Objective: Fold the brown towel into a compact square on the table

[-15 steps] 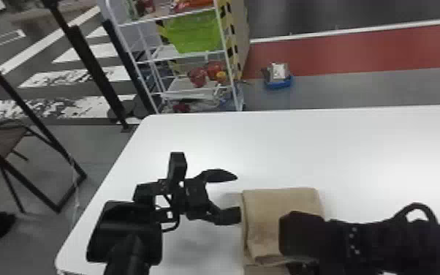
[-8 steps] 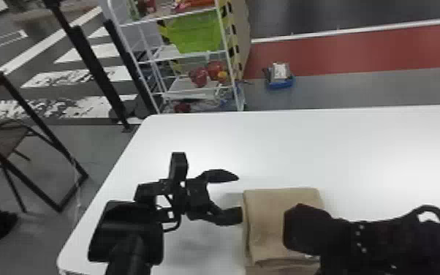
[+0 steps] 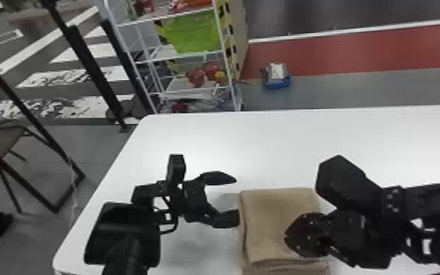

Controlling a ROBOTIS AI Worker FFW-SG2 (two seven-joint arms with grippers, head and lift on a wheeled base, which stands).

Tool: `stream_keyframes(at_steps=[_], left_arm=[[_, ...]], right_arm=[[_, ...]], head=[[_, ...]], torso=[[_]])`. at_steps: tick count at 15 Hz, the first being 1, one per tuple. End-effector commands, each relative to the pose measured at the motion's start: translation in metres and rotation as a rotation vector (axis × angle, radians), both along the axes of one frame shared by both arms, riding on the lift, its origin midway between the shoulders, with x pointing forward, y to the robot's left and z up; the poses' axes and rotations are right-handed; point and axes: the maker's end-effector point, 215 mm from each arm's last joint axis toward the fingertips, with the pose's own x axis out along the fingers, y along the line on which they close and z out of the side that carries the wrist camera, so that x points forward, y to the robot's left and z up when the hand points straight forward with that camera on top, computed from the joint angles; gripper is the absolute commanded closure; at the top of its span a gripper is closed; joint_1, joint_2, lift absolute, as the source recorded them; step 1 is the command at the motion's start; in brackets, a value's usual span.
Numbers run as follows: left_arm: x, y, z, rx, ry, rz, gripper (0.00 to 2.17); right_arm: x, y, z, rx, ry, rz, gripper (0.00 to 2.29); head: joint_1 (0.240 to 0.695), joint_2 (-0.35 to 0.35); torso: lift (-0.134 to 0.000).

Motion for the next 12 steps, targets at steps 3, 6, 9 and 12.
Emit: stream_keyframes(at_steps=[3,6,9,12], left_arm=[[-0.001,-0.003,-0.001,0.002,0.002,-0.009,0.04],[-0.003,-0.007,-0.002,0.002,0.005,-0.018,0.04],[-0.004,-0.01,-0.003,0.004,0.005,-0.025,0.04],[-0.004,-0.01,-0.003,0.008,0.003,-0.028,0.04]], right_arm=[[-0.004,0.004,-0.021,-0.039,0.015,0.028,1.87],[-0.012,0.011,-0.035,-0.055,0.041,0.048,1.87],[-0.015,0.01,-0.044,-0.072,0.054,0.05,1.87],[-0.02,0.007,-0.052,-0.084,0.06,0.055,1.87]], head=[[0.695,0.305],[0.695,0.311],[0.695,0.315],[0.695,0.314]], torso=[[-0.134],[-0.134],[-0.134],[-0.134]])
